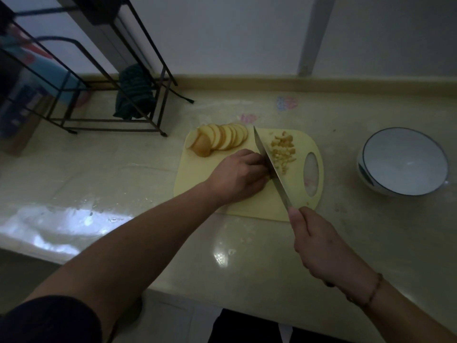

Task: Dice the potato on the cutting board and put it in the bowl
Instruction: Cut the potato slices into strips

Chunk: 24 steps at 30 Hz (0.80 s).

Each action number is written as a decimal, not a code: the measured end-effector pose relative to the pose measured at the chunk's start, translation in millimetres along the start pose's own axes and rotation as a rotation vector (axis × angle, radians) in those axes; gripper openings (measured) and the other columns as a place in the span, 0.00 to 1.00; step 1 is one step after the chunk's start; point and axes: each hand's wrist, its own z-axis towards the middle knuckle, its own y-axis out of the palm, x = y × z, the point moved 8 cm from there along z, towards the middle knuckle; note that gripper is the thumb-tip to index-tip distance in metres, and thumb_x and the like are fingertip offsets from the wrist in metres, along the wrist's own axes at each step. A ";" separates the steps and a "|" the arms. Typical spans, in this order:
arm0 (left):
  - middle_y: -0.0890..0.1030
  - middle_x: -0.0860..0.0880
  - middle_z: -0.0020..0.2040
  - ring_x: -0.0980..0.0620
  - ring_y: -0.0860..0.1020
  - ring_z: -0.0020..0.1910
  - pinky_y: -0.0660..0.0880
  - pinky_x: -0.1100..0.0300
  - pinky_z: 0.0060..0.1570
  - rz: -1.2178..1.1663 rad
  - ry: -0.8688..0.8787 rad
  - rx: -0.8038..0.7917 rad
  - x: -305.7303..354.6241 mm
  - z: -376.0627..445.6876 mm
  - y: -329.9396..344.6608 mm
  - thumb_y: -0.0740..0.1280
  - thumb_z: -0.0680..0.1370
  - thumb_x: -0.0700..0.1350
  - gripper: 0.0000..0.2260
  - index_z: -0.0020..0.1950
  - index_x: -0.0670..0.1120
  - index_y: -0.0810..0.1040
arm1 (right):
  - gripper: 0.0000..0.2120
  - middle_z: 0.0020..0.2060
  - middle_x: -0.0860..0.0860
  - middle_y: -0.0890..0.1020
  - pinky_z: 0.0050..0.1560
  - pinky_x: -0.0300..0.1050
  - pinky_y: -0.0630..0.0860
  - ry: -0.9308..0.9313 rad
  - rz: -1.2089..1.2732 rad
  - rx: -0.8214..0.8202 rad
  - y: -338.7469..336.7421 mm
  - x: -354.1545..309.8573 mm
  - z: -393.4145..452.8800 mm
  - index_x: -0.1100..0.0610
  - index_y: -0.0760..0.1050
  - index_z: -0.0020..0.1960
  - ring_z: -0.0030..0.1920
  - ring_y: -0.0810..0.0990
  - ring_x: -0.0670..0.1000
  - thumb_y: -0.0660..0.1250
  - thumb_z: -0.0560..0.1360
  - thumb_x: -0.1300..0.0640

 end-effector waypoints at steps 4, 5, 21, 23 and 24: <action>0.83 0.43 0.50 0.42 0.80 0.46 0.76 0.53 0.49 0.027 0.027 0.028 2.2 -1.5 0.3 0.71 0.78 0.44 0.08 0.52 0.42 0.85 | 0.24 0.31 0.52 0.74 0.32 0.44 0.67 -0.023 0.032 0.017 -3.5 1.7 -1.3 0.59 0.69 0.41 0.29 0.71 0.47 0.49 0.79 0.40; 0.83 0.43 0.50 0.42 0.80 0.47 0.76 0.53 0.49 0.029 0.026 0.040 2.3 -2.0 -0.9 0.71 0.78 0.44 0.08 0.52 0.41 0.85 | 0.26 0.30 0.52 0.74 0.32 0.43 0.67 -0.021 0.041 0.032 -7.3 4.7 0.1 0.60 0.70 0.41 0.28 0.70 0.47 0.48 0.78 0.38; 0.82 0.41 0.50 0.41 0.79 0.49 0.78 0.52 0.46 -0.003 -0.054 0.065 2.5 -12.2 -2.6 0.71 0.77 0.43 0.08 0.51 0.40 0.85 | 0.23 0.30 0.51 0.75 0.32 0.43 0.67 -0.079 0.035 0.054 -12.1 -2.6 -4.9 0.57 0.70 0.39 0.27 0.71 0.44 0.51 0.78 0.39; 0.82 0.42 0.50 0.41 0.79 0.49 0.78 0.51 0.46 -0.006 -0.063 0.053 1.6 -11.7 -0.2 0.69 0.78 0.44 0.09 0.52 0.40 0.85 | 0.22 0.30 0.51 0.76 0.32 0.41 0.69 -0.086 0.011 0.063 -11.5 -3.3 -5.3 0.56 0.70 0.38 0.28 0.73 0.45 0.52 0.79 0.41; 0.82 0.42 0.50 0.41 0.79 0.49 0.78 0.50 0.46 -0.006 -0.068 0.047 1.5 -11.4 0.8 0.68 0.78 0.44 0.09 0.52 0.40 0.85 | 0.22 0.30 0.52 0.77 0.32 0.41 0.70 -0.087 0.000 0.064 -11.2 -3.0 -5.5 0.56 0.70 0.38 0.29 0.74 0.45 0.52 0.79 0.41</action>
